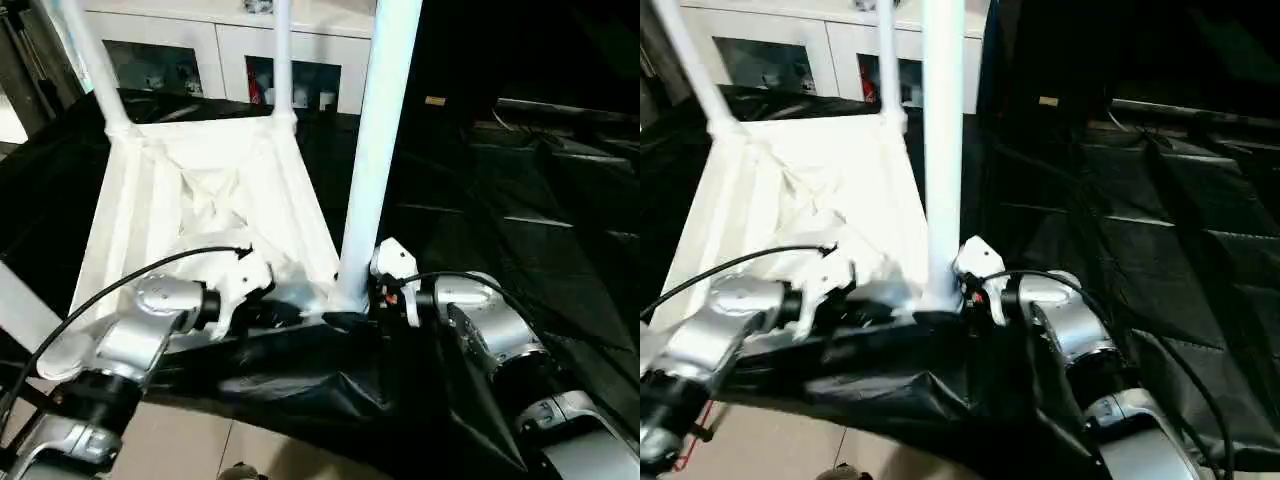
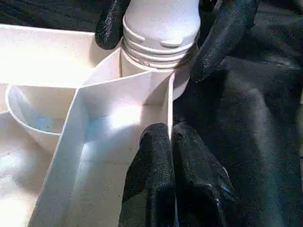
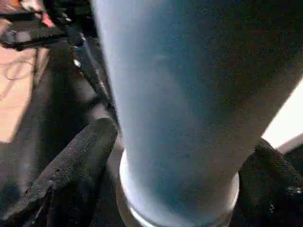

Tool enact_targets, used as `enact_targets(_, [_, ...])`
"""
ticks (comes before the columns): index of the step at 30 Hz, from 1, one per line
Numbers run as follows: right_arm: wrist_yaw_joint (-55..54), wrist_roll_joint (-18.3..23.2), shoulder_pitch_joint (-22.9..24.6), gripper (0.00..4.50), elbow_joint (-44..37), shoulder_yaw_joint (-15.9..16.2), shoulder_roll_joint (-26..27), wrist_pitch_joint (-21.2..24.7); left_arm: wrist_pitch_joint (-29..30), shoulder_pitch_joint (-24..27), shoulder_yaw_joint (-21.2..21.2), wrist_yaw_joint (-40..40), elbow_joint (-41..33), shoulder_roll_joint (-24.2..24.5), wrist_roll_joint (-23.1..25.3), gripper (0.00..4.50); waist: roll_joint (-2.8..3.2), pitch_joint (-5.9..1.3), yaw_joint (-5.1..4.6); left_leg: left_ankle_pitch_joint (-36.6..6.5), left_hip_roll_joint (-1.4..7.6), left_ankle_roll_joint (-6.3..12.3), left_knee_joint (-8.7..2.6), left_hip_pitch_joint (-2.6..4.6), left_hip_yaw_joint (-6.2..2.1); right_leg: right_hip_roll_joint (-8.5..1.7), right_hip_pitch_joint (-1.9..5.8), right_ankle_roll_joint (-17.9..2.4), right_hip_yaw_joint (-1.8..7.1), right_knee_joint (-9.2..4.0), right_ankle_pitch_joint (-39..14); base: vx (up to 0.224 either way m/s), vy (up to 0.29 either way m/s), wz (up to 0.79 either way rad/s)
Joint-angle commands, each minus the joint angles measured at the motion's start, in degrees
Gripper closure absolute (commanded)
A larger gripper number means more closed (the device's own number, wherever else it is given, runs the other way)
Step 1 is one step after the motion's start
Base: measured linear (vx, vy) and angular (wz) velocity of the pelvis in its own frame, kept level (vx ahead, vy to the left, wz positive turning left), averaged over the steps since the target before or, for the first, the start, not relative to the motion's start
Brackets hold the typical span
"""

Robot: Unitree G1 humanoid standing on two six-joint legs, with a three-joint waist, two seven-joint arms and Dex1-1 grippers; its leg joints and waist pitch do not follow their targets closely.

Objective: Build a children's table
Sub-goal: Rotate leg to tighten

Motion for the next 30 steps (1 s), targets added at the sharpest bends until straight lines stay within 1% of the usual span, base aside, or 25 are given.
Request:
enact_targets(1, [1.39, 0.57, 0.19, 1.11, -1.82, 1.26, 0.51, 1.29, 0.98, 0.98, -2.44, -3.12, -2.38, -1.25, -3.03, 4.5, 0.05, -2.96, 0.01, -10.64, 2.82, 2.73, -3.7, 0.74, -0.61, -5.04, 2.19, -11.8, 3.03, -4.09, -7.54, 0.0, 0.0, 0.0])
enact_targets(4, [2.11, 0.68, 0.91, 1.16, -2.86, 1.76, 0.44, 2.17, 1.58, 1.48, -2.6, -3.67, -3.07, -0.85, -3.24, 4.5, -0.01, -2.96, -0.04, -10.6, 2.79, 2.56, -3.7, 0.76, -0.6, -5.0, 2.21, -11.82, 3.05, -4.09, -7.41, 0.0, 0.0, 0.0])
enact_targets(5, [2.15, 0.57, 1.02, 1.45, -2.79, 1.87, 0.5, 2.19, 1.59, 1.52, -2.57, -3.51, -3.03, -0.89, -3.13, 4.5, -0.05, -3.01, -0.08, -10.48, 2.76, 2.55, -3.68, 0.75, -0.63, -5.02, 2.25, -11.84, 3.04, -4.01, -7.16, 0.0, 0.0, 0.0])
enact_targets(8, [1.88, 0.32, 1.23, 1.63, -2.63, 1.99, 0.72, 2.16, 0.82, 1.54, -2.46, -2.52, -2.65, -1.21, -2.54, 4.5, -0.02, -2.98, -0.11, -10.58, 2.73, 2.41, -3.7, 0.78, -0.65, -5.01, 2.23, -11.75, 3.04, -4.11, -7.58, 0.0, 0.0, 0.0])
enact_targets(9, [-0.98, -0.18, 1.11, 1.7, -1.75, 1.36, 1.68, 2.35, -0.01, 1.12, -2.04, -0.28, -1.58, -2.24, -1.73, 4.5, -0.09, -2.98, -0.12, -10.62, 2.74, 2.41, -3.7, 0.81, -0.62, -5.0, 2.2, -11.73, 3.04, -4.13, -7.64, 0.0, 0.0, 0.0])
enact_targets(10, [-1.46, -0.25, 1.07, 1.73, -1.59, 1.24, 1.84, 2.42, -0.14, 1.04, -1.98, 0.07, -1.42, -2.39, -1.58, 4.5, -0.07, -2.94, -0.16, -10.67, 2.71, 2.32, -3.71, 0.82, -0.63, -5.04, 2.19, -11.68, 3.08, -4.19, -7.83, 0.0, 0.0, 0.0])
enact_targets(11, [-6.44, -0.76, 0.58, 1.74, -0.03, -0.23, 3.55, 3.11, -0.17, 0.22, -1.33, 3.79, -0.09, -3.86, -0.26, 4.5, -0.08, -2.89, -0.28, -11.03, 2.72, 2.01, -3.78, 0.86, -0.66, -5.02, 2.15, -11.55, 3.1, -4.24, -8.5, 0.0, 0.0, 0.0])
enact_targets(12, [-8.46, -0.96, 0.4, 1.75, 0.5, -0.88, 4.26, 3.43, 0.17, -0.12, -1.04, 5.38, 0.34, -4.45, 0.27, 4.5, -0.03, -2.64, -0.41, -12.51, 2.67, 1.32, -3.95, 1.01, -0.67, -5.14, 1.95, -11.3, 3.17, -4.59, -11.14, 0.0, 0.0, 0.0])
enact_targets(13, [-10.59, -1.18, 0.29, 1.75, 0.93, -1.47, 5.01, 3.64, 0.42, -0.58, -0.75, 7.28, 0.93, -5.07, 0.94, 4.5, -0.11, -2.59, -0.44, -13.28, 2.61, 0.95, -4.0, 1.06, -0.72, -5.25, 1.97, -10.98, 3.2, -4.81, -12.96, 0.0, 0.0, 0.0])
enact_targets(14, [-13.91, -1.39, -0.09, 1.76, 1.91, -2.4, 6.15, 4.16, 0.76, -1.26, -0.39, 9.44, 1.77, -5.89, 1.57, 4.5, -0.11, -2.58, -0.39, -14.36, 2.66, 0.28, -4.09, 1.15, -0.84, -5.42, 2.0, -10.11, 3.22, -5.04, -15.94, 0.0, 0.0, 0.0])
enact_targets(15, [-15.84, -1.45, -0.33, 1.76, 2.49, -2.96, 6.81, 4.66, 1.02, -1.66, -0.17, 10.66, 2.22, -6.37, 1.81, 4.5, -0.17, -2.58, -0.49, -14.52, 2.65, 0.06, -4.15, 1.12, -0.86, -5.39, 1.98, -9.74, 3.25, -5.08, -16.67, 0.0, 0.0, 0.0])
enact_targets(16, [-16.66, -1.48, -0.43, 1.76, 2.74, -3.19, 7.11, 4.86, 1.11, -1.83, -0.06, 11.19, 2.42, -6.6, 1.9, 4.5, -0.19, -2.48, -0.65, -15.27, 2.59, -0.26, -4.24, 1.11, -0.95, -5.39, 1.9, -9.07, 3.25, -5.3, -18.62, 0.0, 0.0, 0.0])
enact_targets(17, [-20.13, -1.48, -0.89, 1.76, 3.87, -4.14, 8.48, 5.49, 1.15, -2.7, 0.63, 13.54, 3.39, -7.92, 1.95, 4.5, -0.19, -2.35, -0.87, -16.23, 2.5, -0.54, -4.23, 1.19, -0.96, -5.41, 1.69, -8.48, 3.28, -5.56, -20.91, 0.0, 0.0, 0.0])
enact_targets(18, [-26.06, -1.63, -1.76, 1.77, 5.77, -5.54, 10.85, 6.16, 1.42, -4.26, 1.71, 17.68, 4.69, -10.33, 2.08, 4.5, -0.16, -2.33, -0.94, -16.9, 2.51, -1.02, -4.26, 1.44, -1.04, -5.45, 1.52, -7.99, 3.3, -5.73, -22.66, 0.0, 0.0, 0.0])
enact_targets(19, [-26.06, -1.63, -1.76, 1.77, 5.77, -5.54, 10.85, 6.16, 1.42, -4.26, 1.71, 17.68, 4.69, -10.33, 2.08, 4.5, -0.21, -2.28, -1.12, -17.25, 2.48, -1.19, -4.32, 1.44, -1.05, -5.45, 1.45, -7.87, 3.31, -5.82, -23.43, 0.0, 0.0, 0.0])
enact_targets(20, [-30.55, -2.05, -2.46, 1.77, 7.0, -6.22, 12.81, 5.99, 2.29, -5.56, 2.41, 20.91, 5.47, -12.45, 2.4, 4.5, -0.23, -2.47, -1.1, -16.87, 2.46, -1.3, -4.3, 1.23, -1.2, -5.6, 1.77, -7.38, 3.26, -5.79, -23.69, 0.0, 0.0, 0.0])
enact_targets(21, [-32.11, -2.29, -2.75, 1.77, 7.38, -6.58, 13.92, 5.51, 2.38, -6.26, 2.63, 22.96, 6.13, -13.59, 2.99, 4.5, -0.18, -2.38, -1.26, -16.35, 2.51, -1.38, -4.36, 1.26, -1.12, -5.5, 1.51, -7.23, 3.35, -5.88, -22.86, 0.0, 0.0, 0.0])
enact_targets(22, [-32.78, -2.44, -2.91, 1.42, 7.54, -6.78, 14.57, 5.17, 2.35, -6.66, 2.73, 24.11, 6.57, -14.22, 3.37, 4.5, -0.07, -2.53, -1.21, -16.22, 2.55, -1.45, -4.28, 1.37, -1.14, -5.55, 1.52, -7.37, 3.38, -5.79, -22.15, 0.0, 0.0, 0.0])
enact_targets(23, [-32.68, -2.13, -3.04, 1.21, 7.61, -7.03, 15.23, 5.03, 2.46, -7.02, 2.79, 25.01, 7.01, -14.84, 3.6, 4.5, -0.16, -2.69, -1.19, -15.2, 2.48, -1.08, -4.21, 1.19, -1.09, -5.48, 1.74, -7.84, 3.35, -5.55, -19.9, 0.0, 0.0, 0.0])
enact_targets(24, [-32.56, -2.08, -3.07, 1.08, 7.59, -7.02, 15.39, 4.89, 2.44, -7.09, 2.76, 25.13, 7.09, -14.99, 3.63, 4.5, -0.14, -2.7, -1.11, -14.21, 2.5, -0.59, -4.13, 1.03, -0.98, -5.39, 1.81, -8.21, 3.38, -5.4, -17.36, 0.0, 0.0, 0.0])
enact_targets(25, [-31.61, -1.64, -3.07, 1.08, 7.24, -6.99, 15.91, 4.94, 2.3, -7.25, 2.68, 25.36, 7.21, -15.6, 3.55, 4.5, -0.04, -2.77, -1.07, -13.85, 2.53, -0.42, -4.1, 1.03, -0.97, -5.35, 1.83, -8.49, 3.37, -5.24, -16.07, 0.0, 0.0, 0.0])
enact_targets(26, [-31.38, -1.51, -3.11, 1.01, 7.17, -7.02, 16.1, 5.09, 2.19, -7.31, 2.68, 25.45, 7.28, -15.83, 3.51, 4.5, -0.02, -2.88, -1.15, -12.72, 2.52, 0.03, -4.07, 0.85, -0.95, -5.23, 2.03, -9.05, 3.33, -4.89, -13.15, 0.0, 0.0, 0.0])
enact_targets(27, [-30.72, -1.64, -3.0, 0.71, 6.63, -6.68, 15.98, 5.21, 1.79, -7.14, 2.39, 24.73, 7.05, -15.82, 3.44, 4.5, -0.02, -2.96, -1.11, -11.65, 2.49, 0.45, -3.95, 0.8, -0.9, -5.22, 2.15, -9.4, 3.28, -4.73, -11.03, 0.0, 0.0, 0.0])
enact_targets(29, [-30.09, -2.41, -2.7, 0.61, 5.59, -5.9, 15.37, 4.73, 1.12, -6.6, 1.87, 23.17, 6.44, -15.42, 3.4, 4.5, 0.01, -3.01, -1.13, -10.51, 2.42, 0.95, -3.88, 0.72, -0.85, -5.09, 2.23, -9.95, 3.21, -4.47, -8.61, 0.0, 0.0, 0.0])
enact_targets(30, [-29.95, -2.67, -2.59, 0.56, 5.22, -5.67, 15.11, 4.53, 0.94, -6.39, 1.72, 22.6, 6.17, -15.22, 3.32, 4.5, 0.06, -3.0, -1.18, -10.62, 2.43, 1.15, -3.85, 0.75, -0.81, -5.13, 2.24, -10.18, 3.2, -4.47, -8.22, 0.0, 0.0, 0.0])
